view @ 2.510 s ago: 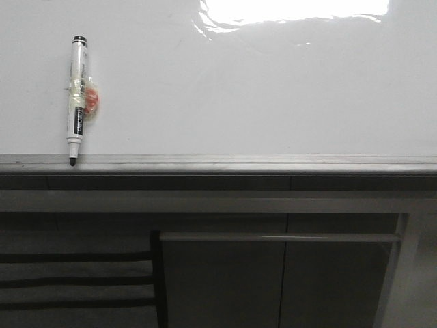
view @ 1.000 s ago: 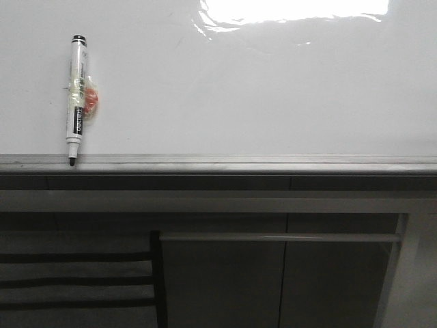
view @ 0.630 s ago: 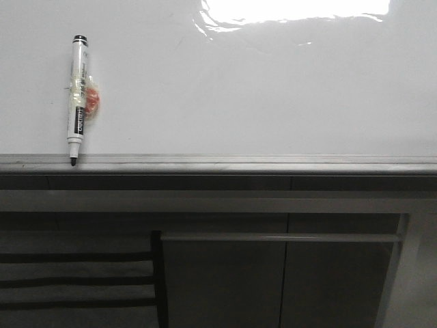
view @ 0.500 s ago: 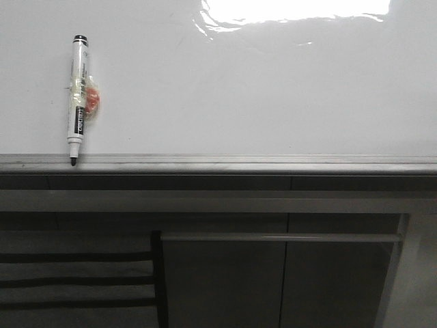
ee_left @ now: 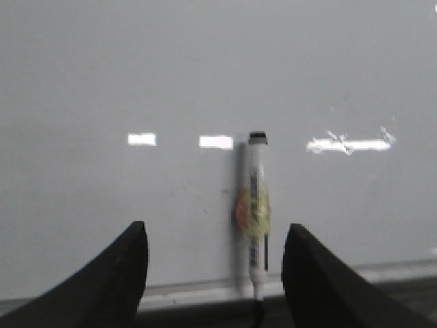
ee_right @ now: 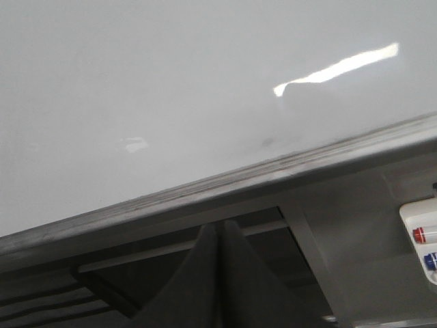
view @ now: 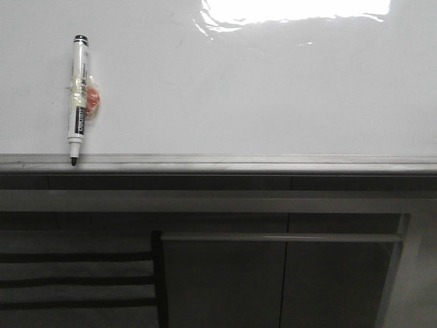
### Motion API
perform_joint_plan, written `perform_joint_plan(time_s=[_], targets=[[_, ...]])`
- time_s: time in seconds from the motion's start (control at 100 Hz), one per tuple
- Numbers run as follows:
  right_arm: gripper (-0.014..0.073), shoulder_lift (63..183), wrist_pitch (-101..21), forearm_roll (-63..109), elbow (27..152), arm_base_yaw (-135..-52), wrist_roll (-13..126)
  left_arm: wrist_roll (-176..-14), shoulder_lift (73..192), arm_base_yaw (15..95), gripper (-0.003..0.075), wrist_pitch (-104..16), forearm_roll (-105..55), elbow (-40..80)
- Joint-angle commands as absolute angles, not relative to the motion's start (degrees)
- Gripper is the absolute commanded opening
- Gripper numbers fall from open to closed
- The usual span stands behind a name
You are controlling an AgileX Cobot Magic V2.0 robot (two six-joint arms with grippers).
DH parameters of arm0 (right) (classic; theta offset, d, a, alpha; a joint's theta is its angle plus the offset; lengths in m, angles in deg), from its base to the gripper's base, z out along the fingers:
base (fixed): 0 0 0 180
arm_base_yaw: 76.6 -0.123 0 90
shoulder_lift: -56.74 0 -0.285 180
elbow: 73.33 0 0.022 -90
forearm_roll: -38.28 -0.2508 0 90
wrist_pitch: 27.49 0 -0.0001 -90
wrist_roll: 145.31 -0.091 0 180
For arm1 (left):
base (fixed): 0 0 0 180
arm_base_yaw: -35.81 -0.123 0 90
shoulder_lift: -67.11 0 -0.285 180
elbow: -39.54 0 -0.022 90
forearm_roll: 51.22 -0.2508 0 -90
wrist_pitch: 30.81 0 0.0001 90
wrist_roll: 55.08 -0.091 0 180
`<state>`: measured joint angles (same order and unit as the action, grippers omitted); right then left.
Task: Write number 0 on whiteboard
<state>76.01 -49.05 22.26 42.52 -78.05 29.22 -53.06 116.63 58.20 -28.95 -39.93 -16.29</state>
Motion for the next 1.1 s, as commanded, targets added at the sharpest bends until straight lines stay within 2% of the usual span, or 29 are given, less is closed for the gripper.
perform_joint_plan(time_s=[0.0, 0.13, 0.35, 0.55, 0.79, 1.09], targets=[[-0.0069, 77.1, -45.2, 21.7, 45.1, -79.0, 31.5, -52.6, 121.9, 62.4, 0.0386, -22.8, -39.5, -14.6], [-0.0069, 77.1, -45.2, 21.7, 45.9, -80.5, 31.8, -52.6, 131.2, 66.2, 0.0387, -14.6, -38.2, -14.6], [-0.0069, 77.1, -45.2, 21.7, 46.2, -82.8, 32.7, -52.6, 143.1, 67.7, 0.0387, -8.3, -32.4, -14.6], [-0.0069, 77.1, -44.2, 21.7, 46.2, -83.4, 33.4, -52.4, 147.2, 68.2, 0.0387, -0.3, -32.4, -14.5], [-0.0069, 77.1, -44.3, 21.7, 46.2, -83.4, 33.8, -52.3, 150.9, 73.3, 0.0387, 5.9, -35.3, -14.3], [-0.0069, 77.1, -44.5, 21.7, 46.2, -83.4, 33.8, -52.3, 156.7, 73.5, 0.0387, 14.4, -30.8, -13.9]])
